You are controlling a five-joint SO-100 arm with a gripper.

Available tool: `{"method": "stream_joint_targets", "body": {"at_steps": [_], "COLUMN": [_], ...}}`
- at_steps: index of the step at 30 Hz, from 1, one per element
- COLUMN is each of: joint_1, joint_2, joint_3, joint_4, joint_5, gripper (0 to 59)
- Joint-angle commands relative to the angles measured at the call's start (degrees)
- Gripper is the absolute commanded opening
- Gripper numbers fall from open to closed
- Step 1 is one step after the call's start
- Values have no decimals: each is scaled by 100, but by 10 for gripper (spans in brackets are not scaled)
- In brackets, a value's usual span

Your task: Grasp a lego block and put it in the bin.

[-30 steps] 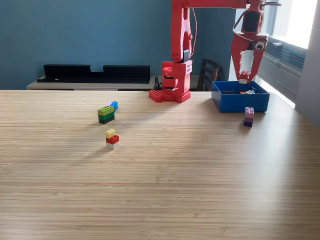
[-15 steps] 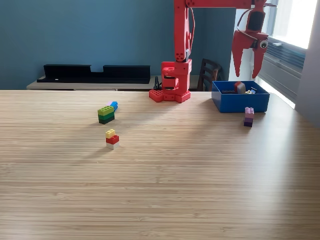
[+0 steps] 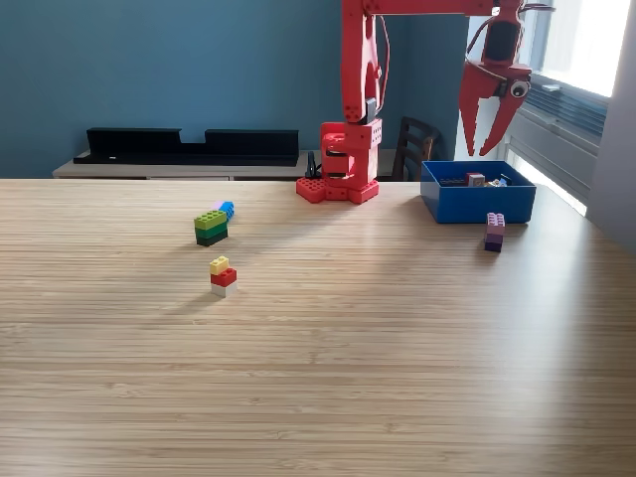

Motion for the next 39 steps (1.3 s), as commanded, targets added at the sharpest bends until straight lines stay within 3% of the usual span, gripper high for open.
{"method": "stream_joint_targets", "body": {"at_steps": [1, 4, 11, 27, 39], "joint_1": [1775, 2944, 4658, 5045, 5827], "joint_2": [527, 527, 545, 536, 492], "joint_3": [-809, -1020, -914, -835, -826], "joint_4": [62, 62, 53, 26, -492], "joint_5": [396, 633, 501, 519, 870], "gripper": [1, 1, 1, 1, 1]}}
